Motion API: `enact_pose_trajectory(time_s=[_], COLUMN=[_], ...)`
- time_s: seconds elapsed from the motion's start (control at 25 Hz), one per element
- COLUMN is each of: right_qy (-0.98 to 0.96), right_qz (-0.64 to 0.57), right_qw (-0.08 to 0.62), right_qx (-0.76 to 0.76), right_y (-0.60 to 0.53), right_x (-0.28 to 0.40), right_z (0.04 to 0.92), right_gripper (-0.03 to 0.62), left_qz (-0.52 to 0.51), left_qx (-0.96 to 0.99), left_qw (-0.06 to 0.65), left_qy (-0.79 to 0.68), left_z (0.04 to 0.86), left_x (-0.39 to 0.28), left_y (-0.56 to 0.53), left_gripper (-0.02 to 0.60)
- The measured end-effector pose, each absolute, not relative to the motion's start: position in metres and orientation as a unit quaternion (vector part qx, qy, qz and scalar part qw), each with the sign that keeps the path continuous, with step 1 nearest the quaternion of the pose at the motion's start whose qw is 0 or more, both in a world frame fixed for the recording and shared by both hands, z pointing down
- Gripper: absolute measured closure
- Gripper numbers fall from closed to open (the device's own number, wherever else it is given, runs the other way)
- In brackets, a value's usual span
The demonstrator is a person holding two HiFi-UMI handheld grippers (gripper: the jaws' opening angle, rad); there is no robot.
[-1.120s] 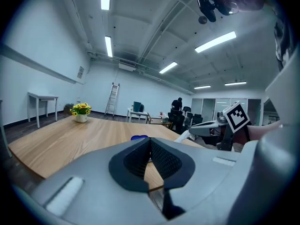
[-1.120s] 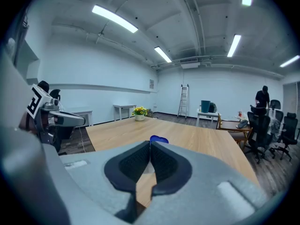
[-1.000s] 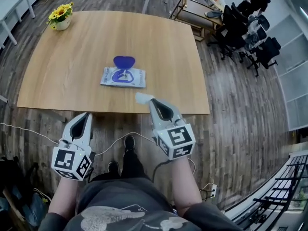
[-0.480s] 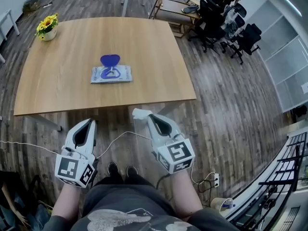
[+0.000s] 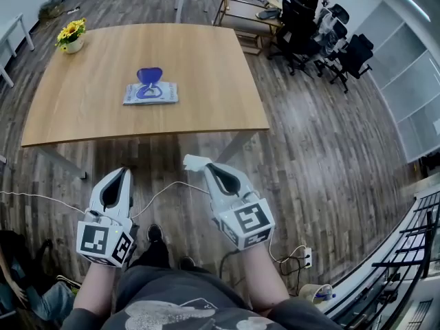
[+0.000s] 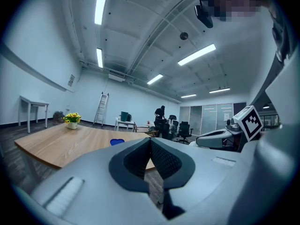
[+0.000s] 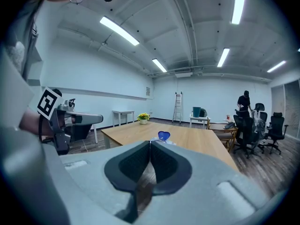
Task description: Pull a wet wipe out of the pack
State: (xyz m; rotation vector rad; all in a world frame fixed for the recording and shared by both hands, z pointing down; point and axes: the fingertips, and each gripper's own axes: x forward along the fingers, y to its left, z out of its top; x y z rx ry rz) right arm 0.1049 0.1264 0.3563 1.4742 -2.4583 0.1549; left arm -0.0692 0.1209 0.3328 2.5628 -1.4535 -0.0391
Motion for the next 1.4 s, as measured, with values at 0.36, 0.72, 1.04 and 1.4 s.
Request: enact_pose_trajectory(time_s=[0.36, 0.72, 1.04, 1.4], right_qy=[-0.862, -0.871, -0.874, -0.871], right_qz=[0.046, 0.045, 0.037, 0.035], right_qw=[0.129, 0.137, 0.138, 0.14], right_qx=[0.489, 0.47, 0.465, 0.47], right_y=[0.212, 0.263, 0.272, 0.278], right_x=[0.132, 0.147, 0.152, 0.156], right_z=[0.355, 0.364, 0.361, 0.362], right_gripper=[0.595, 0.595, 0.597, 0.597], left_qz=[-0.007, -0.004, -0.003, -0.002], left_qx=[0.852, 0.846, 0.847, 0.854], left_qw=[0.106, 0.104, 0.099, 0.106], left_qy=[-0.513, -0.522, -0.523, -0.51], left_z=[0.342, 0.344, 0.336, 0.345], left_x=[-0.036, -0.015, -0.006, 0.005], left_y=[0.208, 0.265, 0.281, 0.281], left_gripper=[0.563, 0.563, 0.563, 0.563])
